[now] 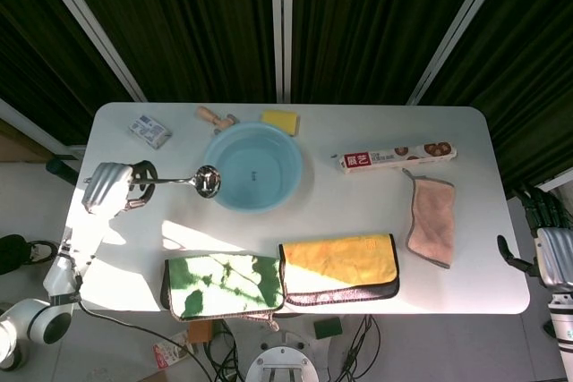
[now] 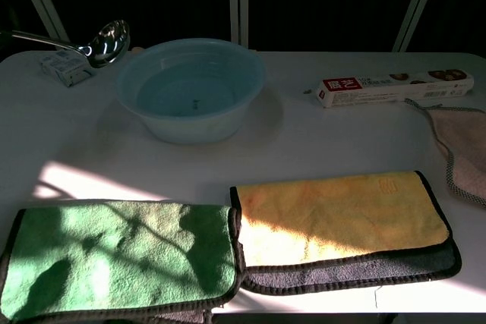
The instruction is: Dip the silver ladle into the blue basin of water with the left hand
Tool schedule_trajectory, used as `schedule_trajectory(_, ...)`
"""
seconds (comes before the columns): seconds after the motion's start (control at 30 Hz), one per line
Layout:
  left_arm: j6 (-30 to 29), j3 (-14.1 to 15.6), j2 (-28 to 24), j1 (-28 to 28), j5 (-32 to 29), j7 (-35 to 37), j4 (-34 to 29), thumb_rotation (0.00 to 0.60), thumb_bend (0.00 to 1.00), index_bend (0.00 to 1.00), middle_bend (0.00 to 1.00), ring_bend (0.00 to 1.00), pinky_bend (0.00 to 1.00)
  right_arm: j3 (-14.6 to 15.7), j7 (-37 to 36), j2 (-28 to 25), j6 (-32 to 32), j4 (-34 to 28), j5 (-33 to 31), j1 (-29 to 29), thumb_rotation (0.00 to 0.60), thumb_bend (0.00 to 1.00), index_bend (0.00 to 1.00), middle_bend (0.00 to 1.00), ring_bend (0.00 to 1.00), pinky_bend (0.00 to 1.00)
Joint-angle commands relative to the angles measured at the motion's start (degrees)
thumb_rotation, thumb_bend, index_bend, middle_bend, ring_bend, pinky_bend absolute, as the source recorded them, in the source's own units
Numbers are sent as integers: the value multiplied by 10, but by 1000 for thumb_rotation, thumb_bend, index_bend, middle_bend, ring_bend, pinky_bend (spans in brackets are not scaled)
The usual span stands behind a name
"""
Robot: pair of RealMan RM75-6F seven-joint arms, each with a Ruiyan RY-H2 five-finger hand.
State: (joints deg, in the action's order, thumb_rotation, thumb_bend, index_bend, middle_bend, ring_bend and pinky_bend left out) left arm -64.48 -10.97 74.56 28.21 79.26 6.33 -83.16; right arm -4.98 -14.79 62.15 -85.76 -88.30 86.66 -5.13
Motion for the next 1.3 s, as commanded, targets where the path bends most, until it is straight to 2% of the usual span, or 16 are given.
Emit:
schedule_trajectory(0.03,56,-30,45,55,-43,-26,29,600,503,869,683,761,843,-1,-2,1,-1,1,-1,0,600,417,100,0,0,0)
schedule_trajectory(0.23,83,-50,120,108,-70,-56,123,600,509,868,695,763,843,0,-7,-1,3,4,3,-2,600,417,100,0,0,0)
schedule_trajectory(0.57,108,-43,216,160,-102,-160,244,600,509,868,696,768,844,0,-15,-4,3,4,3,-2,600,417,100,0,0,0)
schedule_trajectory(1.03,79,-14,266,173,-80,-237,321,600,512,868,705,771,845,2,-13,-3,5,6,5,-3,600,417,100,0,0,0)
schedule_trajectory(1.3,102,-9,271,179,-87,-252,320,600,513,870,701,779,846,1,-13,-3,8,6,2,-4,600,417,100,0,0,0)
